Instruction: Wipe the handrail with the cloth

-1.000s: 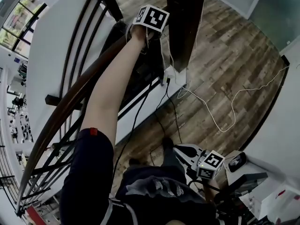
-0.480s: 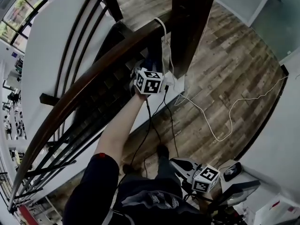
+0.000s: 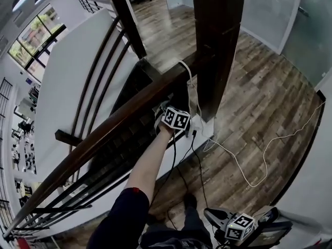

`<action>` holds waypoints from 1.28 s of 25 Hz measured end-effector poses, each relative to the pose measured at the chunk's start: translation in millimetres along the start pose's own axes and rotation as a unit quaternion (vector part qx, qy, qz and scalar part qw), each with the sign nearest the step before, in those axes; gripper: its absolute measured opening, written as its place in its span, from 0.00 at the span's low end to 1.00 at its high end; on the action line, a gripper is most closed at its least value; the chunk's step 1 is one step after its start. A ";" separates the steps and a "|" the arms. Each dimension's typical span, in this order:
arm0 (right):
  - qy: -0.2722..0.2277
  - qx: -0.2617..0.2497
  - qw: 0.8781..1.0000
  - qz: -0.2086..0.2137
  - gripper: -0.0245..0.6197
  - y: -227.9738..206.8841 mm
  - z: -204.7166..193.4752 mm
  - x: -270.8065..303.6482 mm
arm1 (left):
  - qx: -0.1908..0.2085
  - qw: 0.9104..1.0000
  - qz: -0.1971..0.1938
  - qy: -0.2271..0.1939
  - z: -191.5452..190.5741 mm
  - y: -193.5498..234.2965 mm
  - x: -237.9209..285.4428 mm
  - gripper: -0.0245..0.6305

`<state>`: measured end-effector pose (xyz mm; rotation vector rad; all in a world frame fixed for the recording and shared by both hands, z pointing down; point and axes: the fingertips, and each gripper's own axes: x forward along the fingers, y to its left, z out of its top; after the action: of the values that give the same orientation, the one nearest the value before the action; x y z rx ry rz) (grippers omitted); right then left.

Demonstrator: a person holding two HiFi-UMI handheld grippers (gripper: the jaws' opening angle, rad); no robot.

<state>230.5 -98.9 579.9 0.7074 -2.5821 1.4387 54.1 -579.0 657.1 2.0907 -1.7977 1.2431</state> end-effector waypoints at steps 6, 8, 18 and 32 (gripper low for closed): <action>0.022 -0.037 0.998 0.046 0.04 3.7 18.4 23.3 | 0.004 1.000 -0.021 0.011 -32.2 -4.1 -19.0 0.18; 0.054 -0.048 0.995 0.062 0.04 21.4 7.3 31.8 | 0.005 0.999 -0.033 0.027 -69.7 -1.4 -45.6 0.18; 0.167 -0.101 0.971 0.141 0.04 127.9 -46.7 150.6 | -0.057 0.997 0.051 -0.033 -208.3 151.1 -161.2 0.18; 0.352 -0.150 0.893 0.235 0.04 262.3 -142.1 269.7 | -0.230 0.956 0.179 0.043 -529.9 350.1 -363.5 0.18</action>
<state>-143.7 41.8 536.2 -0.4482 -2.3347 1.0496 -497.9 -99.2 631.7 1.4852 -2.2271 0.8426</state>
